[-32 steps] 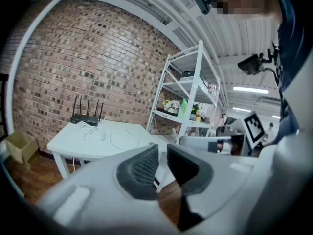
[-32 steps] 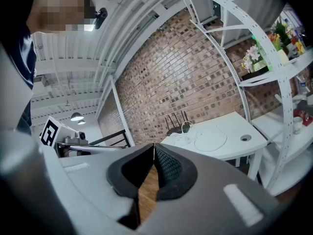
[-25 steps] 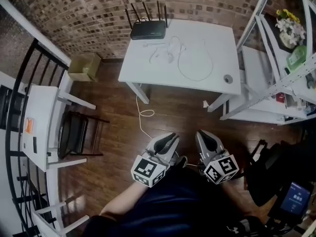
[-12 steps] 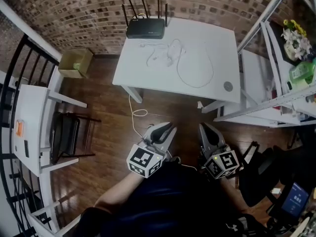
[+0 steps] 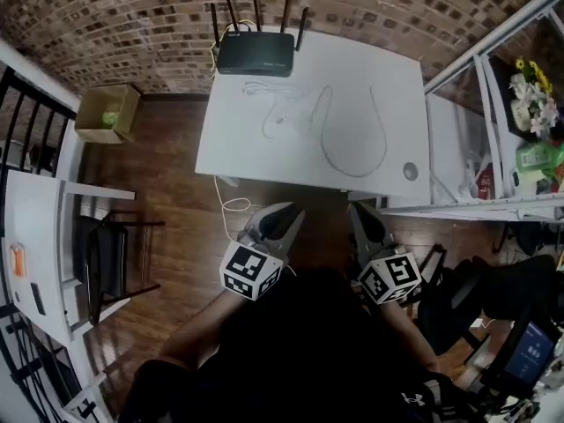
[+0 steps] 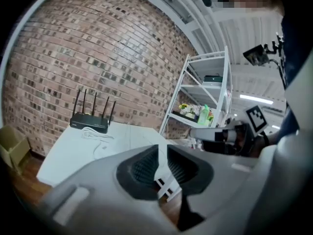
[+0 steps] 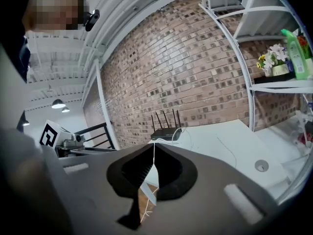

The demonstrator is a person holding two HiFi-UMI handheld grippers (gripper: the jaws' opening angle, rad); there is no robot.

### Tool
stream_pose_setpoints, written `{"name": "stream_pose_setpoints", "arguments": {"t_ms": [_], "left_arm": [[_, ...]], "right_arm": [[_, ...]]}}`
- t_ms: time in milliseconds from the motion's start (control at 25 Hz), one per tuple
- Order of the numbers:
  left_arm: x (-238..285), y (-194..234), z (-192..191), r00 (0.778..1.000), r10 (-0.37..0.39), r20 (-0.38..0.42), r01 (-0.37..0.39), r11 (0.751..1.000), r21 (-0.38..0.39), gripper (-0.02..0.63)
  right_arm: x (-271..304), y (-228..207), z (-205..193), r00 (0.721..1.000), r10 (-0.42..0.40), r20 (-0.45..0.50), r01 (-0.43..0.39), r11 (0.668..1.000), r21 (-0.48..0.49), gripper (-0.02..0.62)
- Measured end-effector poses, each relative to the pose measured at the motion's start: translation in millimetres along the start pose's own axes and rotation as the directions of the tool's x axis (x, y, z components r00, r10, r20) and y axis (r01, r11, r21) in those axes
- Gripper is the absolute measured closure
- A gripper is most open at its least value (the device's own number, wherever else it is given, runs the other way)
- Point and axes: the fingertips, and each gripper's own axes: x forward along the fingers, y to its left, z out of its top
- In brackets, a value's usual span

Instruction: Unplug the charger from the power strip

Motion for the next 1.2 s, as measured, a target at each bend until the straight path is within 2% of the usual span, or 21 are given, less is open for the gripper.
{"name": "stream_pose_setpoints", "arguments": {"t_ms": [280, 360, 480, 680, 840, 960, 1040, 1200], "left_arm": [[20.3, 53.8, 14.0, 0.999, 0.049, -0.017, -0.049, 0.999, 0.008, 0.552], [28.9, 65.4, 14.0, 0.997, 0.076, -0.025, -0.076, 0.997, 0.005, 0.552], [45.2, 81.1, 11.2, 0.989, 0.139, -0.04, -0.138, 0.99, 0.026, 0.552], [75.8, 102.7, 8.0, 0.964, 0.254, -0.073, -0.25, 0.967, 0.054, 0.552], [98.1, 122.2, -4.1, 0.935, 0.332, -0.124, -0.317, 0.94, 0.125, 0.552], [105.5, 143.5, -20.0, 0.909, 0.385, -0.156, -0.358, 0.917, 0.178, 0.551], [107.9, 156.0, -29.1, 0.896, 0.402, -0.186, -0.368, 0.91, 0.193, 0.534], [119.5, 180.1, -43.8, 0.879, 0.409, -0.244, -0.352, 0.903, 0.245, 0.465]], "right_arm": [[54.4, -21.0, 4.8, 0.999, -0.016, -0.049, 0.013, 0.999, -0.051, 0.583], [72.1, -29.1, 2.6, 0.998, 0.008, -0.068, -0.012, 0.998, -0.055, 0.579], [98.8, -38.2, -6.5, 0.991, 0.07, -0.112, -0.08, 0.993, -0.088, 0.522], [140.9, -57.8, -26.9, 0.961, 0.174, -0.217, -0.2, 0.974, -0.108, 0.475], [170.5, -76.9, -40.2, 0.933, 0.222, -0.282, -0.242, 0.97, -0.038, 0.471], [188.8, -80.9, -48.4, 0.92, 0.229, -0.318, -0.259, 0.964, -0.057, 0.471], [199.3, -77.3, -56.4, 0.91, 0.229, -0.345, -0.269, 0.961, -0.071, 0.444], [219.2, -72.7, -73.6, 0.893, 0.193, -0.405, -0.264, 0.956, -0.125, 0.415]]}}
